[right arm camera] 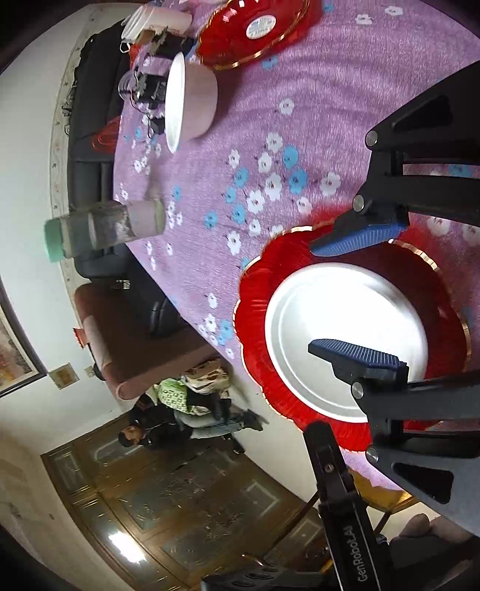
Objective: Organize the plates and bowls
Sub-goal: 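Lower the white plate onto the large red plate, open both grippers, then move both grippers to the small labeled red plate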
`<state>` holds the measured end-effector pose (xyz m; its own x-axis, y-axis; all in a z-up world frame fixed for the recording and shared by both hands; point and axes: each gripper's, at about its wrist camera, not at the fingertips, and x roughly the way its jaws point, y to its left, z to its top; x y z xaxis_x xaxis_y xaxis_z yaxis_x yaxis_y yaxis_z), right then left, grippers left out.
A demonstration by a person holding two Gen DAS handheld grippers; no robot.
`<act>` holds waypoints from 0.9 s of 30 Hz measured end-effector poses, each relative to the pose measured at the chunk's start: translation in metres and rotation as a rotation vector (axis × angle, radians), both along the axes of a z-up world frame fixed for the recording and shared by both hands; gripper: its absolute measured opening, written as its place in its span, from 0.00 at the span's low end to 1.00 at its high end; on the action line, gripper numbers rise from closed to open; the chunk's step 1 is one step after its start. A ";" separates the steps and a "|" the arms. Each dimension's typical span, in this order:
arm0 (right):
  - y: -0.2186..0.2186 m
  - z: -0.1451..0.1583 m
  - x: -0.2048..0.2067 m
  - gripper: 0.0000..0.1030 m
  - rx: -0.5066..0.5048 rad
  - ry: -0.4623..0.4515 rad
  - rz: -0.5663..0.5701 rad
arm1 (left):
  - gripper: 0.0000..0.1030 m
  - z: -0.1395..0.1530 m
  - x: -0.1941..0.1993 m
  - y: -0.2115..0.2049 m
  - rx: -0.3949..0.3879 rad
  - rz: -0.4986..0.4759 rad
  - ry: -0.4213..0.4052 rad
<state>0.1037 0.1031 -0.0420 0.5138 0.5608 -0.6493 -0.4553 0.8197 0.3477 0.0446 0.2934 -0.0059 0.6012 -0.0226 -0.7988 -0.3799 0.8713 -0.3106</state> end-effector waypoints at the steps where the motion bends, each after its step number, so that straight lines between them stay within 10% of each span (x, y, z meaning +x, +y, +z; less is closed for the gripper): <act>1: -0.005 0.002 -0.002 0.50 0.003 -0.008 -0.006 | 0.58 0.004 -0.005 -0.004 0.010 -0.002 -0.013; 8: -0.061 0.011 -0.031 0.59 0.000 -0.065 -0.040 | 0.69 0.030 -0.018 -0.058 0.126 -0.071 -0.077; 27: -0.223 0.007 0.007 0.61 -0.004 -0.049 -0.354 | 0.70 0.018 0.025 -0.152 0.057 -0.307 0.030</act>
<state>0.1103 -0.1194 -0.0350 0.7060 0.3399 -0.6212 -0.1589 0.9309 0.3288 0.0701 0.1413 0.0117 0.5494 -0.1549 -0.8211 -0.1041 0.9623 -0.2512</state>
